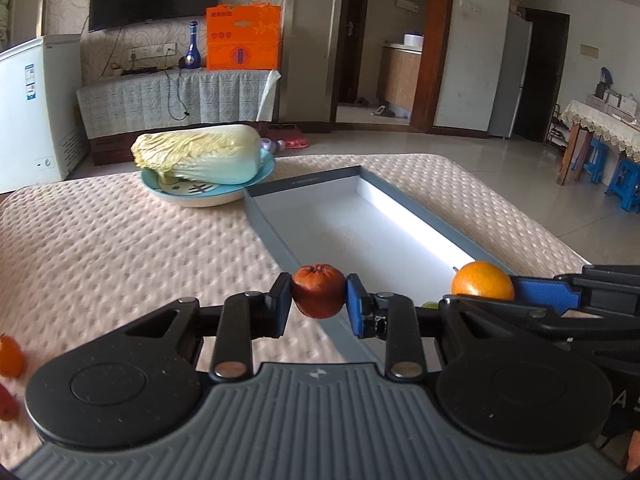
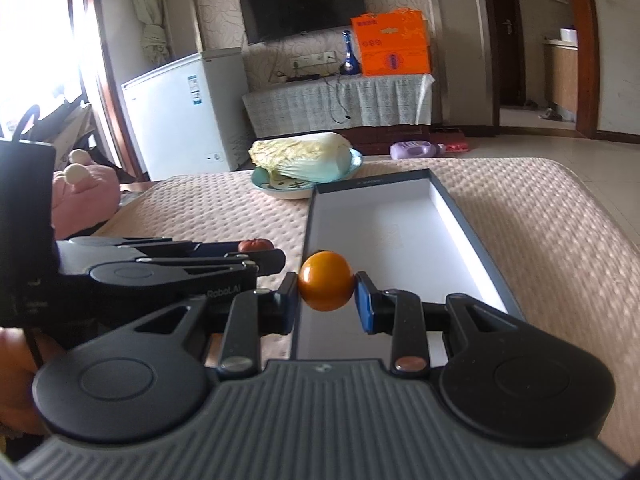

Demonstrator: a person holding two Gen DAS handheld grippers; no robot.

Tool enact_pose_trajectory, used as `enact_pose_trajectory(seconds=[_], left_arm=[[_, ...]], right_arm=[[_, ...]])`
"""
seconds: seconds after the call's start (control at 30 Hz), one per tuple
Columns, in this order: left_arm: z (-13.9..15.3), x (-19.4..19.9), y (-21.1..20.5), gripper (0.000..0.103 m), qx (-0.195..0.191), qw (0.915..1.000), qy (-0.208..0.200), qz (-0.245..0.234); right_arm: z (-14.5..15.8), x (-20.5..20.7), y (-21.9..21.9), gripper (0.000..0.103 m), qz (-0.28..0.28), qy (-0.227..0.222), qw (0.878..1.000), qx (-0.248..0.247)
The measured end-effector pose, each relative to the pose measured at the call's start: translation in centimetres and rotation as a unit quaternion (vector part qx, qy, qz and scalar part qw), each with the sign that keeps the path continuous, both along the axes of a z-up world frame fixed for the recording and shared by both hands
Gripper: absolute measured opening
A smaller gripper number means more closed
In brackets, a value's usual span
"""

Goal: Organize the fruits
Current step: 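Carry the red fruit and orange over the grey box with both grippers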

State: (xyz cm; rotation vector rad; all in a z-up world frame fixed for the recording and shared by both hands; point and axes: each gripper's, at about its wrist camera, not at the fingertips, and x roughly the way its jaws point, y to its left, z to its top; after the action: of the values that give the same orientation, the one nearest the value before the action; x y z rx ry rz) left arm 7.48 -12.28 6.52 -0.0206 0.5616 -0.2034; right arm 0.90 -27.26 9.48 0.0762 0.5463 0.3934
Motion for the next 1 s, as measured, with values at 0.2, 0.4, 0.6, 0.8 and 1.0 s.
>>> enact_pose_trajectory(seconds=[0.2,0.4,0.6,0.8,1.0], left_arm=[[-0.2,1.3,-1.4,0.034,-0.002,0.9999,-0.001,-0.015],[-0.6,2.5,-2.5,0.034,-0.003,0.9997,0.001,-0.023],[-1.5,4.2,-3.6,0.034,0.006,0.9995,0.008,-0.030],[-2.7,5.6,-4.4,0.034,0.013,0.9991,0.021,-0.033],[-3.4,6.5,-4.7,0.034,0.018,0.9988,0.031,-0.034]], right_arm=[[-0.4,0.4,-0.8,0.033,-0.022,0.016,1.000,-0.013],[-0.7,0.6,-1.6,0.033,-0.038,0.029,0.999,-0.019],[-0.8,0.6,-2.0,0.033,-0.046,0.035,0.998,-0.019],[-0.8,0.9,-2.0,0.033,-0.046,0.038,0.998,-0.020],[-1.0,1.1,-2.1,0.033,-0.048,0.041,0.998,-0.021]])
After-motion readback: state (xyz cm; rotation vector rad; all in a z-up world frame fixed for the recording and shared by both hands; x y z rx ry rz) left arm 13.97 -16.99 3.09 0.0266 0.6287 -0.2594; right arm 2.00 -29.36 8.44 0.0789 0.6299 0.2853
